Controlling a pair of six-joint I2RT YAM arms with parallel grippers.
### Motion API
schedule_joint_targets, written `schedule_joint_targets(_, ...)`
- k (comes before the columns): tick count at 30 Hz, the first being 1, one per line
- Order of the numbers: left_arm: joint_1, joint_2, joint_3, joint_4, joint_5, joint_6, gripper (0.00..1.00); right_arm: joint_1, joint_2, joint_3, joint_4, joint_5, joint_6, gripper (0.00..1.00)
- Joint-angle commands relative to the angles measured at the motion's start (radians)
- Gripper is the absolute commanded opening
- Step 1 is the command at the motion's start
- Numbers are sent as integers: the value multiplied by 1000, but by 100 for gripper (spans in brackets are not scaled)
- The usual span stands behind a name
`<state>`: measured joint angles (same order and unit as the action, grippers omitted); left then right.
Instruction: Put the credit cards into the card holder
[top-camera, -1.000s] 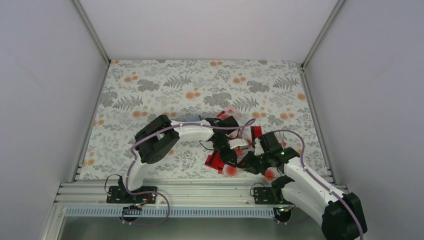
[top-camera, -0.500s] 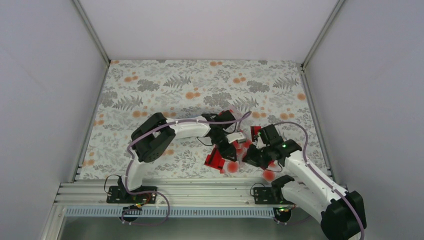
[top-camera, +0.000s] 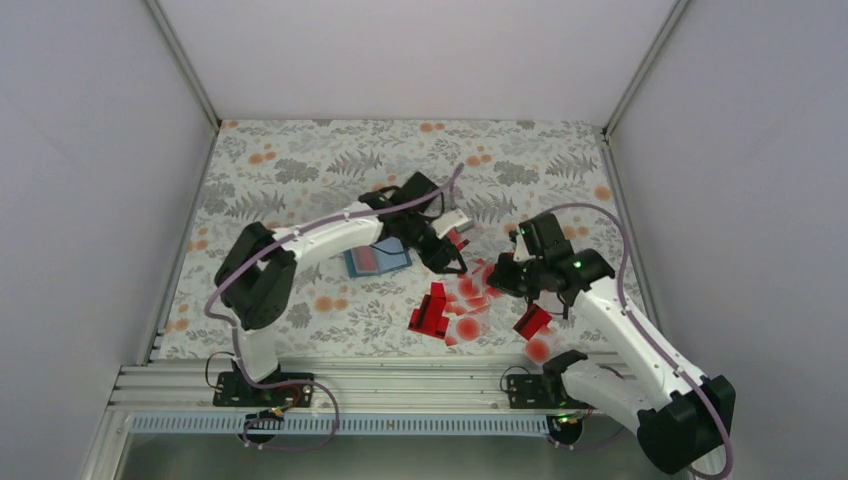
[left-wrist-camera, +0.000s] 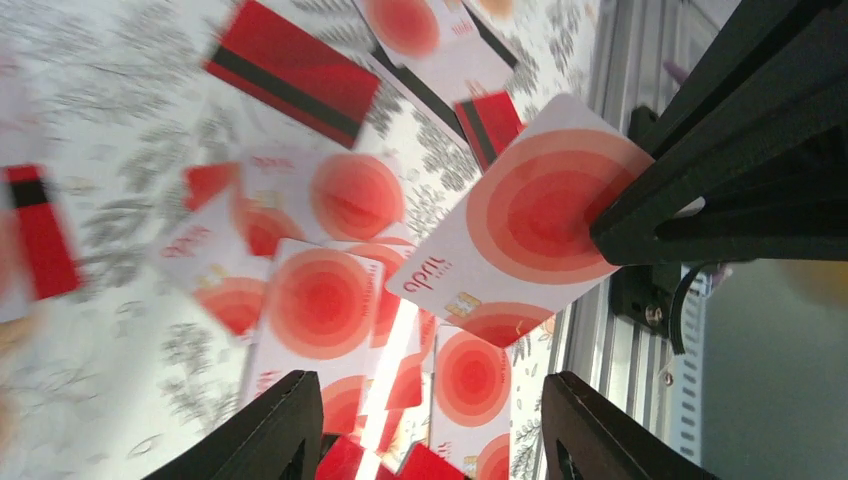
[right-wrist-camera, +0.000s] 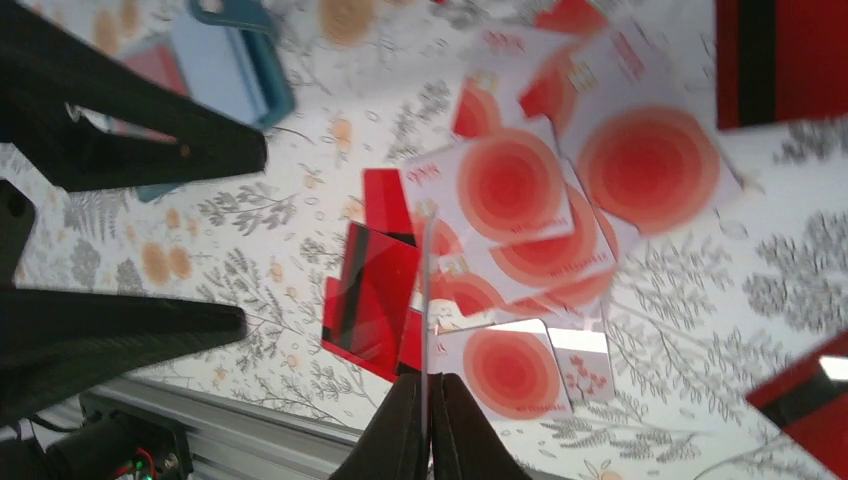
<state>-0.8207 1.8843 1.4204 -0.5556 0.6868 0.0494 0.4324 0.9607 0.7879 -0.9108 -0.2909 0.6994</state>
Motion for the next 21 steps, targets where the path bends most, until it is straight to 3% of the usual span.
schedule_joint_targets(1, 95, -127, 22, -15, 3, 17, 60, -3, 62, 116, 78, -48, -176, 4)
schedule_joint_targets(7, 229, -238, 33, -99, 118, 83, 74, -3, 163, 207, 246, -344, -370, 4)
schedule_joint_targets(15, 352, -343, 59, -231, 360, 167, 73, -1, 294, 249, 407, -698, -479, 4)
schedule_joint_targets(21, 387, -386, 3, -222, 399, 149, 68, -1, 374, 352, 385, -879, -569, 4)
